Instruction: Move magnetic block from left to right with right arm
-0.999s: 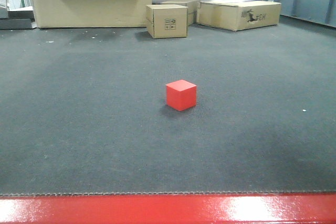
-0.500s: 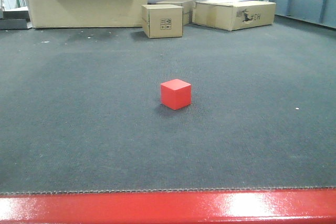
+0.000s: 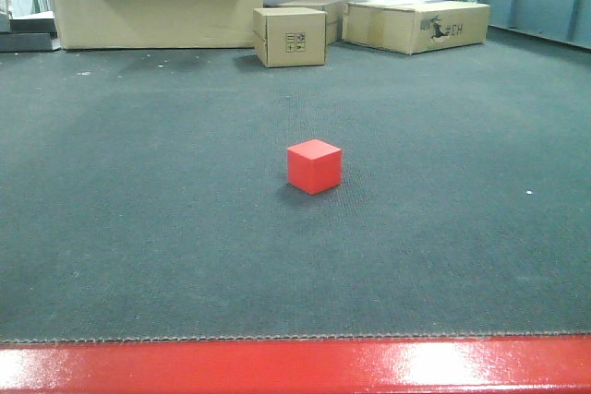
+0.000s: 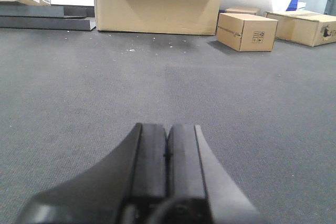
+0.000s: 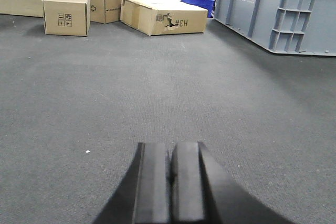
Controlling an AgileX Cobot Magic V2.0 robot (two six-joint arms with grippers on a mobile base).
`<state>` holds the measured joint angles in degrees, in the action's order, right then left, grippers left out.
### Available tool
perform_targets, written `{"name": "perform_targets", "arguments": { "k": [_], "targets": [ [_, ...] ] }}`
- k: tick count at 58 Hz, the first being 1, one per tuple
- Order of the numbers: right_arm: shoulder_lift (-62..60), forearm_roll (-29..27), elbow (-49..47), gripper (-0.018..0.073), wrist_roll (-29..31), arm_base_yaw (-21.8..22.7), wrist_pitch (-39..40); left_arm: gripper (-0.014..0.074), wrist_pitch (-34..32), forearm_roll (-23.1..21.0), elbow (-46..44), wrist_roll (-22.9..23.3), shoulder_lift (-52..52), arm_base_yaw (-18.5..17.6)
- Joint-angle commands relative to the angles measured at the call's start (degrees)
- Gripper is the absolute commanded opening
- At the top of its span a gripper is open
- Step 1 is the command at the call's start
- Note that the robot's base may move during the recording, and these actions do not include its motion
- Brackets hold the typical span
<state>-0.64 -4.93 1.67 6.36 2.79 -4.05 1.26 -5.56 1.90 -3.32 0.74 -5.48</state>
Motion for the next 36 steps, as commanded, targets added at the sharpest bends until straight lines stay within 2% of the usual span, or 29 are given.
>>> {"name": "perform_targets", "arguments": {
  "k": [1, 36],
  "targets": [
    [-1.18, 0.62, 0.07, 0.0066, 0.08, 0.4, 5.61, -0.0126, -4.56, -0.27, 0.45, 0.34, 0.58, 0.05],
    [-1.18, 0.62, 0.07, 0.0066, 0.08, 0.4, 5.61, -0.0126, -4.56, -0.27, 0.45, 0.34, 0.58, 0.05]
  ]
}}
